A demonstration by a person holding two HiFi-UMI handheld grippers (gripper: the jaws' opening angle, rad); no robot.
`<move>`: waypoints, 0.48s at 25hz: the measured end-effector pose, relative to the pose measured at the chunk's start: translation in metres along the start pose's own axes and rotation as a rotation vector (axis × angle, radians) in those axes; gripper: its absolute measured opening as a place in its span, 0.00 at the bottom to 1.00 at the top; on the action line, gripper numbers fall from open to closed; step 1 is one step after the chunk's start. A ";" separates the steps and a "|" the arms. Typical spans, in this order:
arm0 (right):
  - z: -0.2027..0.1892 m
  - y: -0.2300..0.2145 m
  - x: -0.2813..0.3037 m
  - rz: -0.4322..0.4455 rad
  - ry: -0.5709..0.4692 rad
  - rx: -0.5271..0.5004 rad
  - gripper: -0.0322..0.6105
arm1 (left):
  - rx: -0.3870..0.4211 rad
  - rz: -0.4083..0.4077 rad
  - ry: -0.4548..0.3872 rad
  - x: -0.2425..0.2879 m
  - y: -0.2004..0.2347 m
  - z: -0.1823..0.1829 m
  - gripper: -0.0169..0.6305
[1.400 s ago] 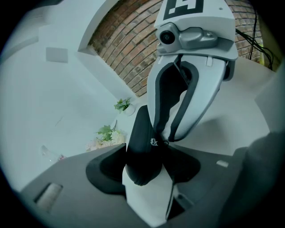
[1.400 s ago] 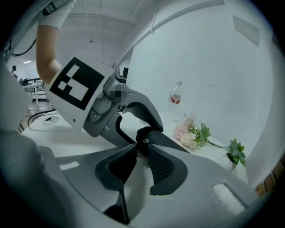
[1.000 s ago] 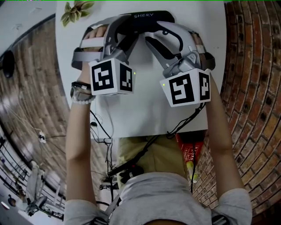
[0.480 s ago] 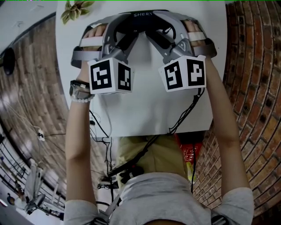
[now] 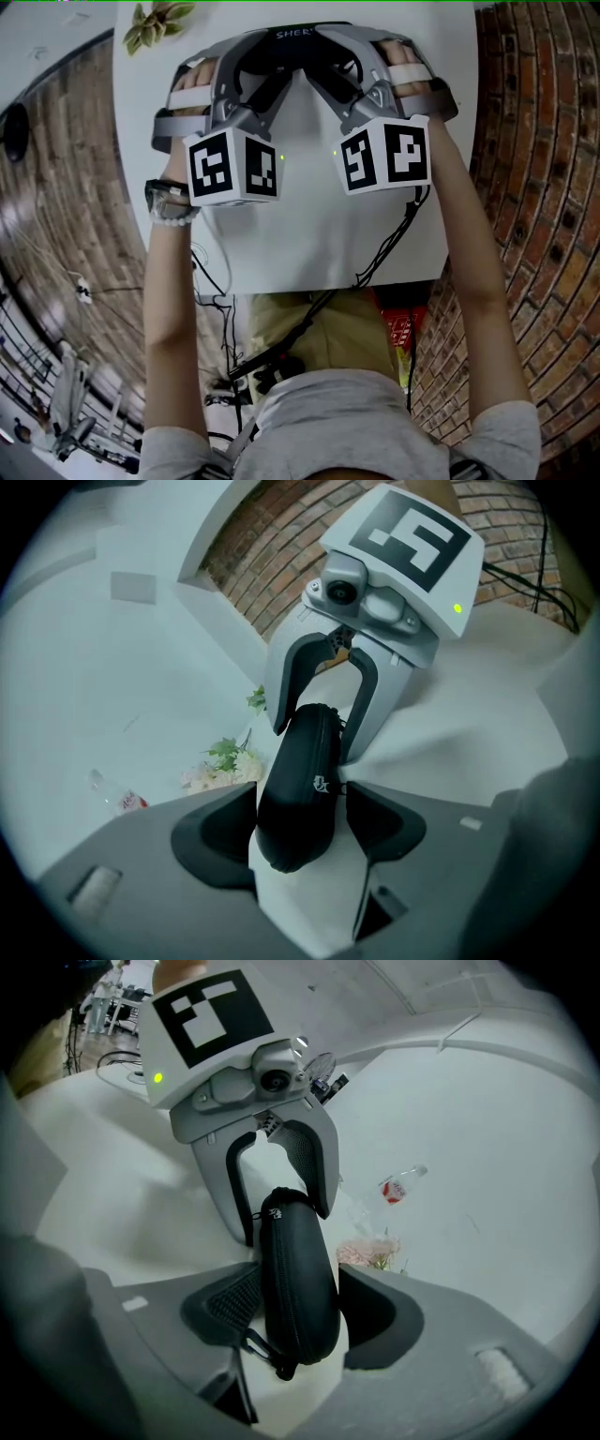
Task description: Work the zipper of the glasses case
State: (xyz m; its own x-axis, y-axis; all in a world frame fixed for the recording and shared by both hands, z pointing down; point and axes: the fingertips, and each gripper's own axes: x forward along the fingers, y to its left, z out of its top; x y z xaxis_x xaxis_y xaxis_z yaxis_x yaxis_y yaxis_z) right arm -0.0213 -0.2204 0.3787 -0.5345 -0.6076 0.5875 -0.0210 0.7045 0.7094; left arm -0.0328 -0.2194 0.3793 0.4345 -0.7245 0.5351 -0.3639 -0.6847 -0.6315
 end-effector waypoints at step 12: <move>-0.001 -0.001 -0.003 0.029 -0.017 0.033 0.45 | -0.321 0.076 -0.018 -0.046 0.014 0.002 0.46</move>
State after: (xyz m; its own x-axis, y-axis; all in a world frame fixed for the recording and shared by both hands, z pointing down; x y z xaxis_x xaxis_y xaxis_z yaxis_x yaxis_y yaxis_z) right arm -0.0193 -0.2197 0.3770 -0.5496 -0.5805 0.6009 -0.0331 0.7338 0.6786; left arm -0.0565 -0.1956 0.3446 0.4092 -0.7749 0.4817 -0.6359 -0.6208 -0.4585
